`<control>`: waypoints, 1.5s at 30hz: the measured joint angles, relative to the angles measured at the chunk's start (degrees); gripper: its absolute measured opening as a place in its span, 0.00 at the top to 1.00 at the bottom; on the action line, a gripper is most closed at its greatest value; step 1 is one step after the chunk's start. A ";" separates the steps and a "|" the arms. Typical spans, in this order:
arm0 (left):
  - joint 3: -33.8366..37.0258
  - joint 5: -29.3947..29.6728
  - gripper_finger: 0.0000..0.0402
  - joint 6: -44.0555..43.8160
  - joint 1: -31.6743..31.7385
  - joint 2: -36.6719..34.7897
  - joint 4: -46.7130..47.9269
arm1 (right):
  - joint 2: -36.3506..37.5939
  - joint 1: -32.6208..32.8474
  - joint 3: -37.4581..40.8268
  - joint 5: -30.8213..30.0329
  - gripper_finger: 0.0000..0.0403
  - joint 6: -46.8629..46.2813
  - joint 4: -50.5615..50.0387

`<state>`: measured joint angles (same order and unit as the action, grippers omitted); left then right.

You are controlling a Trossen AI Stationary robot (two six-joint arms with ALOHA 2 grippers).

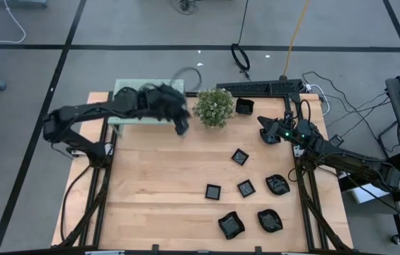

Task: Pick & Place Mini shaped plates
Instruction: Stack the square plate on top of the square plate on the shelf

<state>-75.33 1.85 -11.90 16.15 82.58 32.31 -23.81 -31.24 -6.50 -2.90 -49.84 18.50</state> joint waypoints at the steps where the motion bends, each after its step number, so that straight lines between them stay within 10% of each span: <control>1: 0.00 -0.84 0.82 0.47 -1.54 0.82 0.06 | 0.00 0.01 0.01 -0.01 0.69 0.00 0.01; 24: -0.02 -1.91 0.72 -0.24 -25.89 29.00 -25.24 | 0.00 0.01 0.00 -0.01 0.69 0.02 -0.05; 45: -0.11 6.06 0.78 1.05 -28.87 38.19 -25.20 | 0.01 0.01 0.01 0.00 0.69 0.00 -0.02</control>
<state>-75.44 7.91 -10.85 -12.73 120.77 7.11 -23.80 -31.24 -6.49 -2.90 -49.84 18.48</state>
